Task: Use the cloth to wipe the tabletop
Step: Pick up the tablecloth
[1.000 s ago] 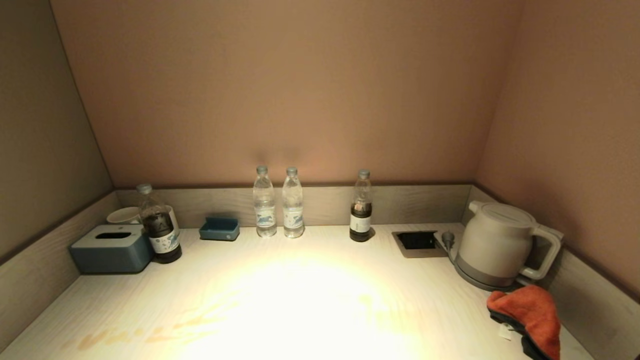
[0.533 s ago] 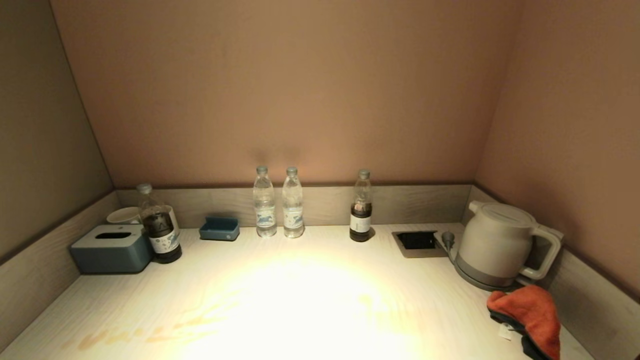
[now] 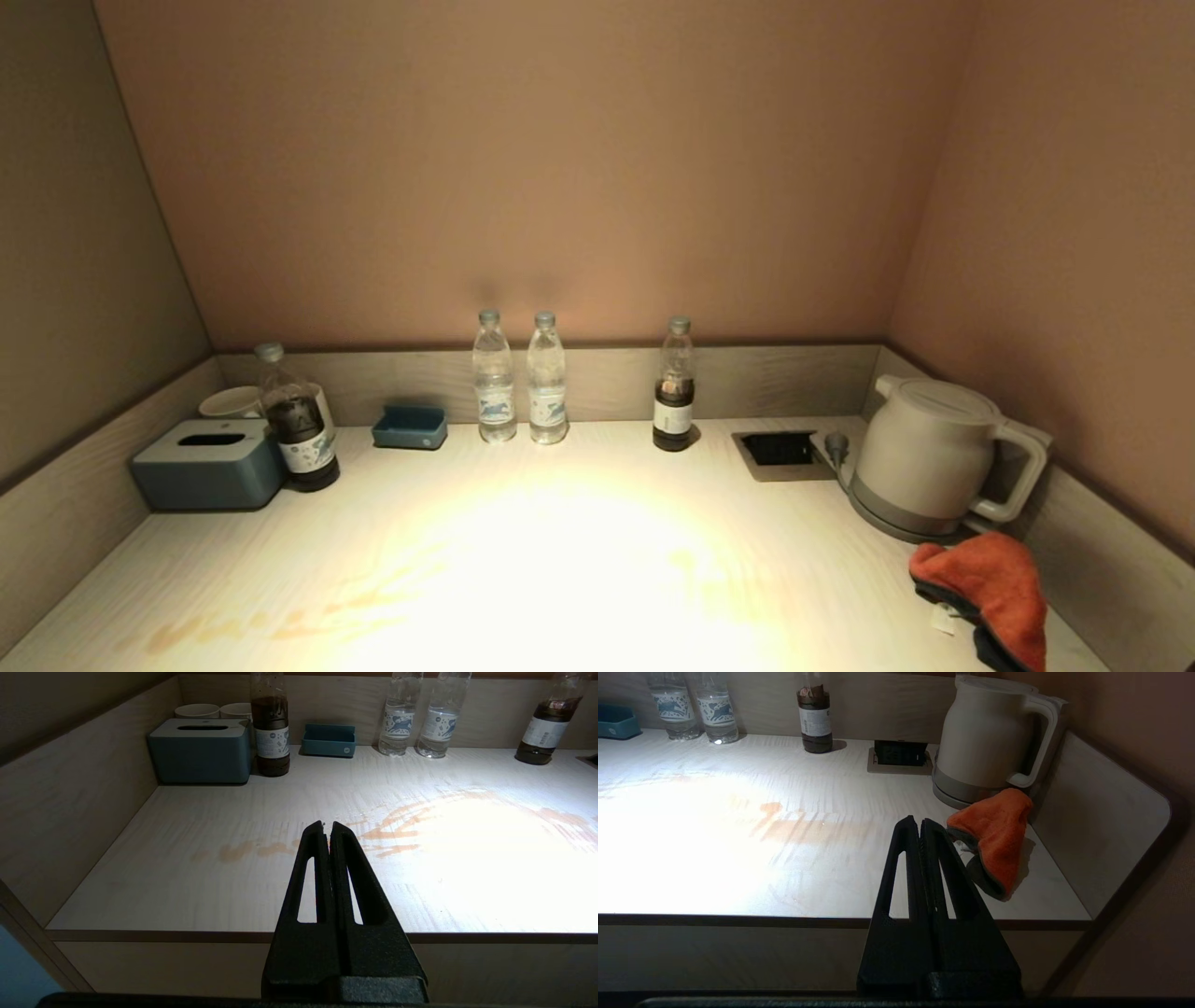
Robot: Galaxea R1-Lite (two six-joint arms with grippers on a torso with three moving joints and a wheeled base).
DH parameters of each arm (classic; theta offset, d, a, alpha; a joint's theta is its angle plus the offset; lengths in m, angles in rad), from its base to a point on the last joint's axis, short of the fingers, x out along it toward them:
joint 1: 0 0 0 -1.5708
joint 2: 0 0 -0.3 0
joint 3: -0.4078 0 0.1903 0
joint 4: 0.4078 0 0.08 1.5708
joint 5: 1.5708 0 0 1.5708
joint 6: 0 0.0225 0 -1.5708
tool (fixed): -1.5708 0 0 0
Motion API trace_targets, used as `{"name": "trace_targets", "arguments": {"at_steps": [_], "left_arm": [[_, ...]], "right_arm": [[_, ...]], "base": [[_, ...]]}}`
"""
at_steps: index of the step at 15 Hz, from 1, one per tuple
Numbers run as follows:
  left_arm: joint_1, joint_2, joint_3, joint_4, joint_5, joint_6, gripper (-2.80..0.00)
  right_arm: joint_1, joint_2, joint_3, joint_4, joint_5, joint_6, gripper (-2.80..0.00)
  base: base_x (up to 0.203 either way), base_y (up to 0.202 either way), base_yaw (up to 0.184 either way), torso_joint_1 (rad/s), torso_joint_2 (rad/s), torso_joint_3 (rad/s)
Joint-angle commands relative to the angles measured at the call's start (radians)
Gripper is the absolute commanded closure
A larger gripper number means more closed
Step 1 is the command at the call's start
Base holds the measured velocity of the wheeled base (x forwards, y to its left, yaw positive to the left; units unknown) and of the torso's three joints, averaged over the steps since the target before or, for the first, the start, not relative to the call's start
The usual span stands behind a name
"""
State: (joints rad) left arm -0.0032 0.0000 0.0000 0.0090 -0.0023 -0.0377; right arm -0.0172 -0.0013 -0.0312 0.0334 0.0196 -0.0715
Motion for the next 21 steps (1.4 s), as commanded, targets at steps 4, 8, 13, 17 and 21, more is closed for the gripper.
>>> {"name": "trace_targets", "arguments": {"at_steps": [4,8,13,17,21], "left_arm": [[0.000,0.000,0.000,0.000,-0.001,-0.001,0.00],[0.000,0.000,0.000,0.000,-0.001,-0.001,0.00],[0.000,0.000,0.000,0.000,-0.001,-0.001,0.00],[0.000,0.000,0.000,0.000,-0.001,-0.001,0.00],[0.000,0.000,0.000,0.000,-0.001,-0.001,0.00]], "right_arm": [[0.000,0.039,-0.295,0.146,0.031,0.000,0.00],[-0.011,0.239,-0.439,0.190,0.037,0.004,0.00],[-0.111,0.666,-0.526,0.172,0.012,0.001,0.00],[-0.157,1.181,-0.655,0.118,-0.079,-0.001,0.00],[-0.175,1.589,-0.783,0.065,-0.225,0.020,0.00]], "base": [[0.000,0.000,0.000,0.000,0.00,0.000],[0.000,0.000,0.000,0.000,0.00,0.000],[0.000,0.000,0.000,0.000,0.00,0.000],[0.000,0.000,0.000,0.000,0.00,0.000],[0.000,0.000,0.000,0.000,0.00,0.000]]}}
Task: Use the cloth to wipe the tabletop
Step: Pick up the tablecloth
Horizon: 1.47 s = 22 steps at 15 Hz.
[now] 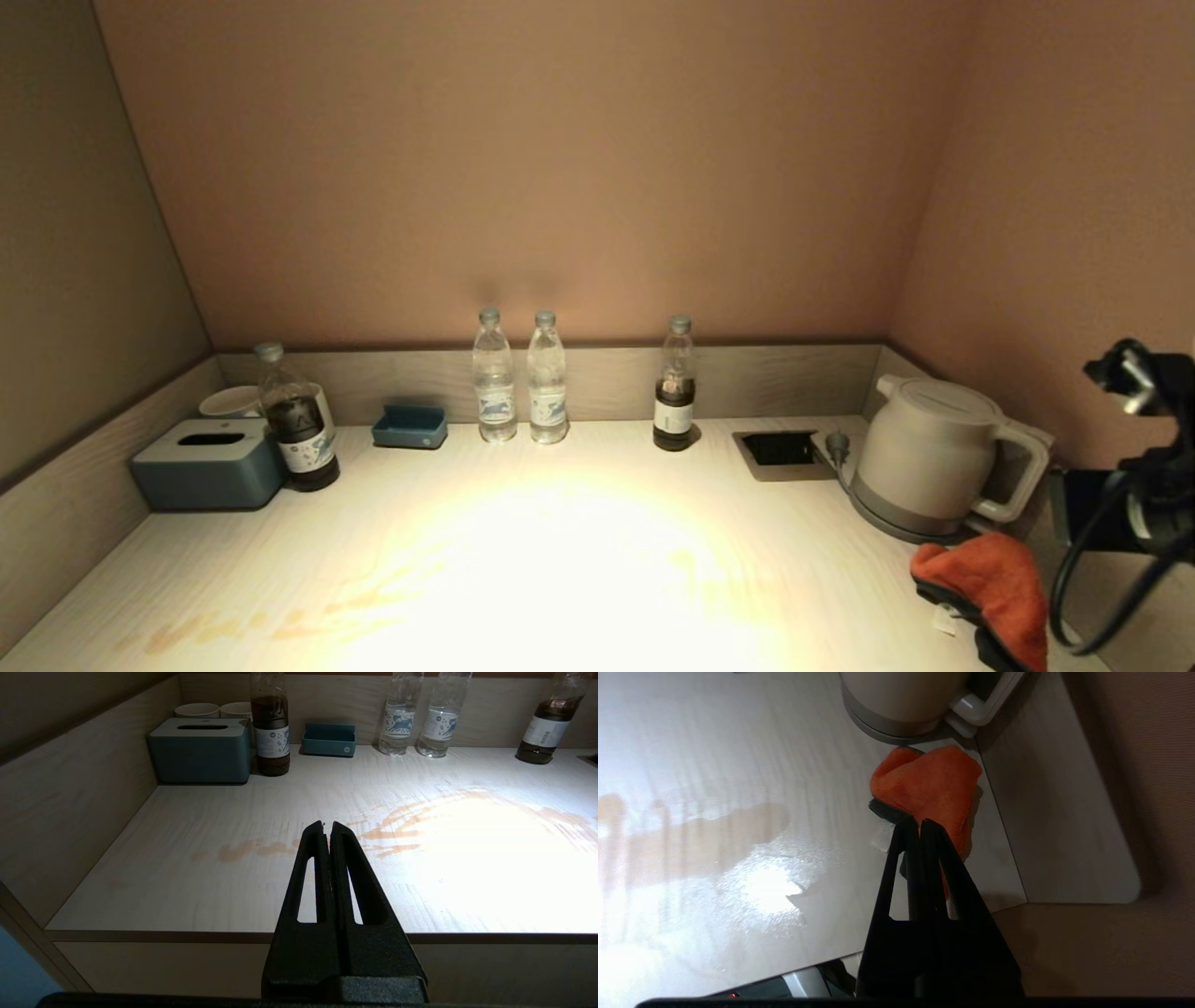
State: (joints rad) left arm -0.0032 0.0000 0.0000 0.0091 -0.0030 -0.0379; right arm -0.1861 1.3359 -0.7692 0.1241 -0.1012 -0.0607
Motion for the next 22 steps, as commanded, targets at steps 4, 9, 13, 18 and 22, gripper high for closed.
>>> {"name": "trace_targets", "arguments": {"at_steps": [4,9,13,18,22], "left_arm": [[0.000,0.000,0.000,0.000,0.000,0.000,0.00],[0.000,0.000,0.000,0.000,0.000,0.000,0.00],[0.000,0.000,0.000,0.000,0.000,0.000,0.00],[0.002,0.000,0.000,0.000,0.000,0.000,0.00],[0.001,0.000,0.000,0.000,0.000,0.000,0.00]], "right_arm": [[-0.014,0.470,-0.084,-0.099,-0.156,0.085,0.00],[-0.016,0.543,-0.086,-0.138,-0.163,0.177,0.00],[-0.016,0.532,-0.082,-0.138,-0.163,0.177,-2.80],[-0.019,0.513,-0.064,-0.136,-0.164,0.203,-2.80],[-0.046,0.567,-0.078,-0.141,-0.161,0.205,-2.80]], "base": [[0.000,0.000,0.000,0.000,0.00,0.000],[0.000,0.000,0.000,0.000,0.00,0.000],[0.000,0.000,0.000,0.000,0.00,0.000],[0.000,0.000,0.000,0.000,0.00,0.000],[0.000,0.000,0.000,0.000,0.00,0.000]]}}
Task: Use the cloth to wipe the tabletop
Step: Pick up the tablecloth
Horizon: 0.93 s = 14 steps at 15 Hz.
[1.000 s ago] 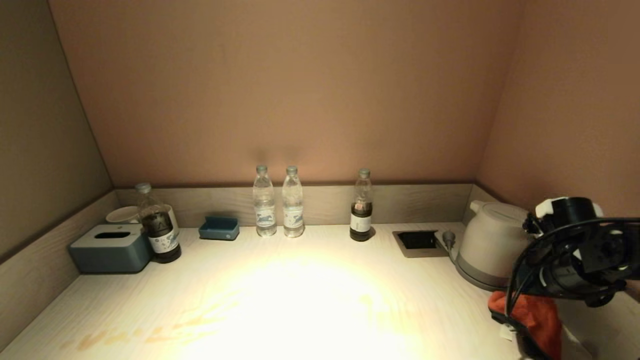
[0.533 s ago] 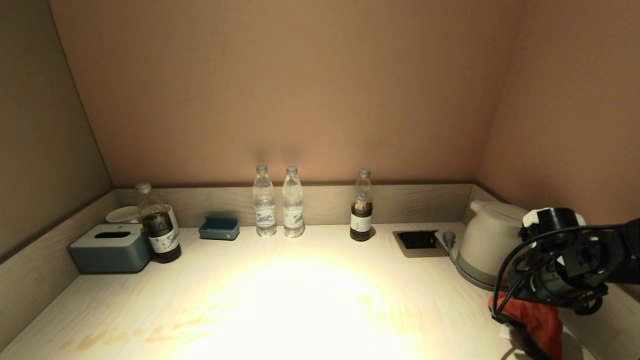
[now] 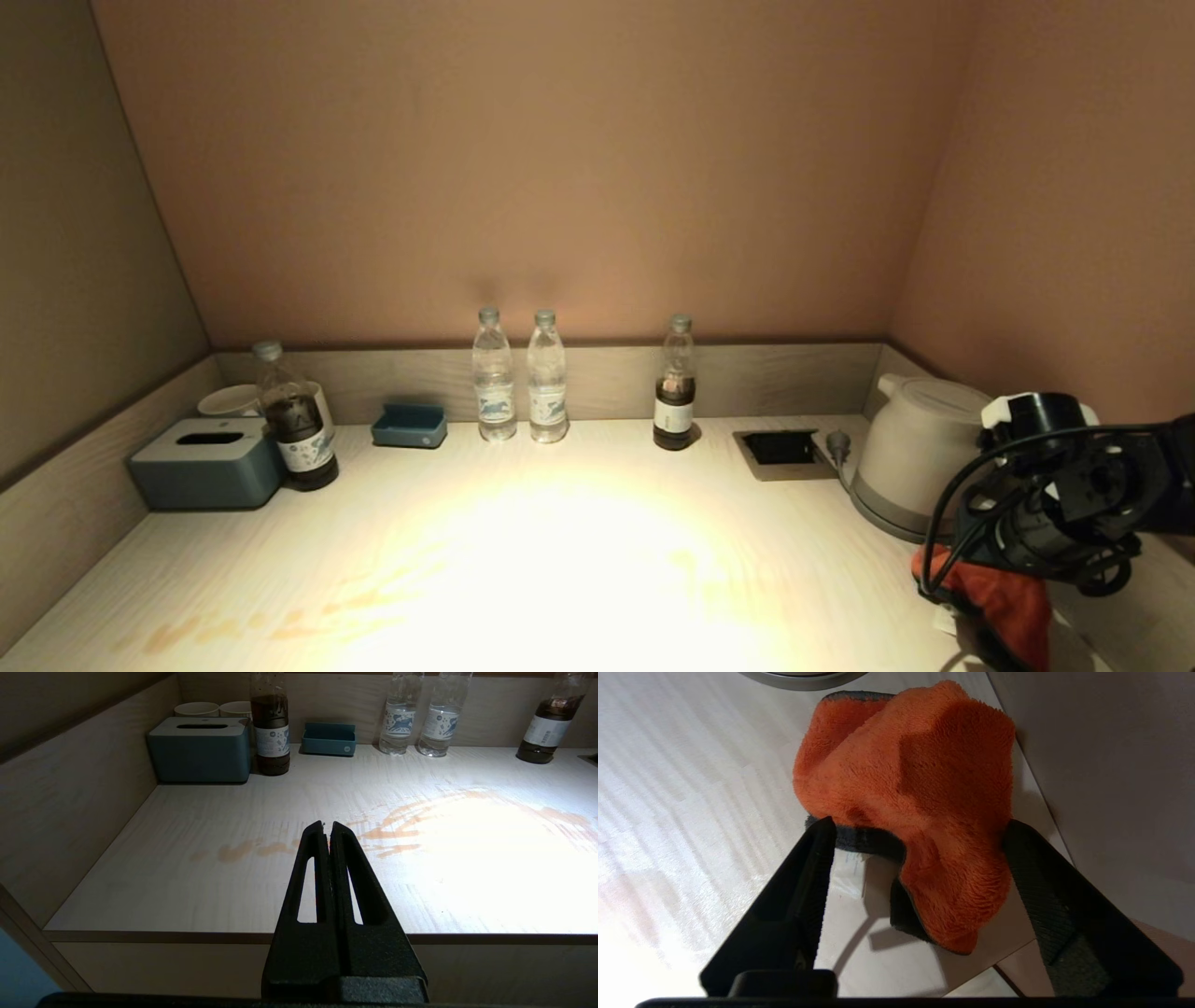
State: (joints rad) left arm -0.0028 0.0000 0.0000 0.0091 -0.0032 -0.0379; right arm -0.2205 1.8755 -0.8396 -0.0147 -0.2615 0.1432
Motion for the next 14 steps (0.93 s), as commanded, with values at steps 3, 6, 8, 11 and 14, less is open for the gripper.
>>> {"name": "trace_targets", "arguments": {"at_steps": [3,6,8,11,14], "left_arm": [[0.000,0.000,0.000,0.000,0.000,0.000,0.00],[0.001,0.000,0.000,0.000,0.000,0.000,0.00],[0.001,0.000,0.000,0.000,0.000,0.000,0.00],[0.001,0.000,0.000,0.000,0.000,0.000,0.00],[0.000,0.000,0.000,0.000,0.000,0.000,0.00]], "right_arm": [[-0.040,0.082,-0.019,-0.022,0.008,0.001,-2.80],[-0.046,0.091,-0.019,-0.040,0.008,-0.001,-2.80],[-0.061,0.155,-0.017,-0.095,0.006,-0.002,-2.80],[-0.063,0.174,-0.018,-0.102,0.007,-0.005,-2.80],[-0.066,0.197,-0.018,-0.111,0.010,-0.010,0.00]], "base": [[0.000,0.000,0.000,0.000,0.00,0.000],[0.000,0.000,0.000,0.000,0.00,0.000],[0.000,0.000,0.000,0.000,0.00,0.000],[0.000,0.000,0.000,0.000,0.00,0.000],[0.000,0.000,0.000,0.000,0.00,0.000]]}}
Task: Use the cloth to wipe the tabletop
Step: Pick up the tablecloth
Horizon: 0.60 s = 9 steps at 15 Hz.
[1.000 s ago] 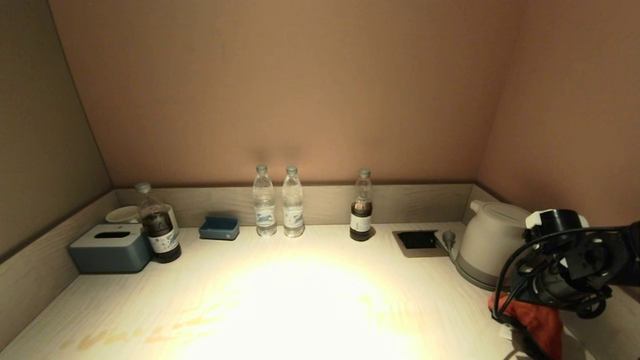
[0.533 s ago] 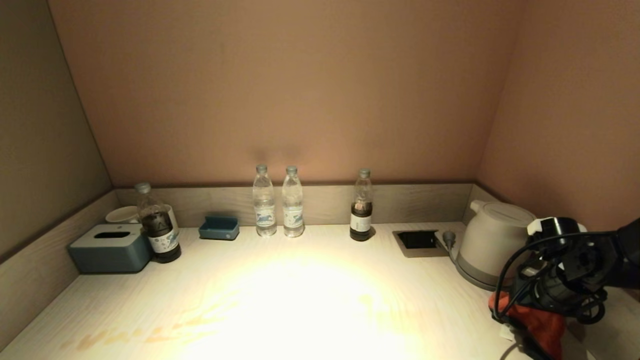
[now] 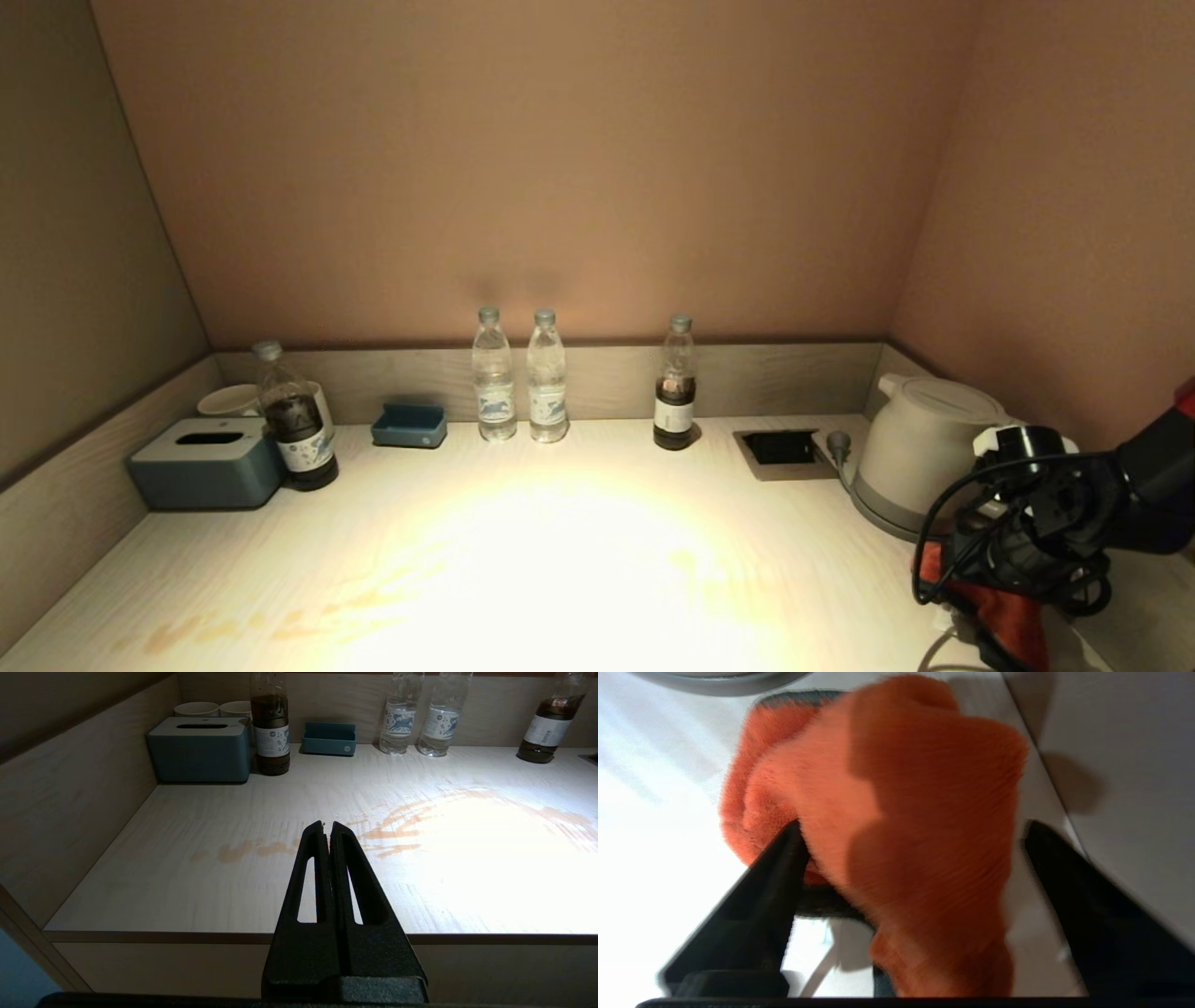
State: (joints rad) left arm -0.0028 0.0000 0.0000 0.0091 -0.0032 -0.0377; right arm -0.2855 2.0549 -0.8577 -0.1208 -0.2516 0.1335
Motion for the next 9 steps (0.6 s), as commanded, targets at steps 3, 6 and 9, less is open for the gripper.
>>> {"name": "trace_targets", "arguments": {"at_steps": [3,6,9], "left_arm": [[0.000,0.000,0.000,0.000,0.000,-0.001,0.00],[0.000,0.000,0.000,0.000,0.000,-0.001,0.00],[0.001,0.000,0.000,0.000,0.000,-0.001,0.00]], "right_arm": [[-0.003,0.018,0.002,-0.031,0.020,0.001,0.00],[-0.001,-0.001,0.011,-0.036,0.050,0.004,0.00],[-0.001,-0.062,0.017,-0.032,0.075,0.003,0.00]], "base": [[0.000,0.000,0.000,0.000,0.00,0.000],[0.000,0.000,0.000,0.000,0.00,0.000],[0.000,0.000,0.000,0.000,0.00,0.000]]}}
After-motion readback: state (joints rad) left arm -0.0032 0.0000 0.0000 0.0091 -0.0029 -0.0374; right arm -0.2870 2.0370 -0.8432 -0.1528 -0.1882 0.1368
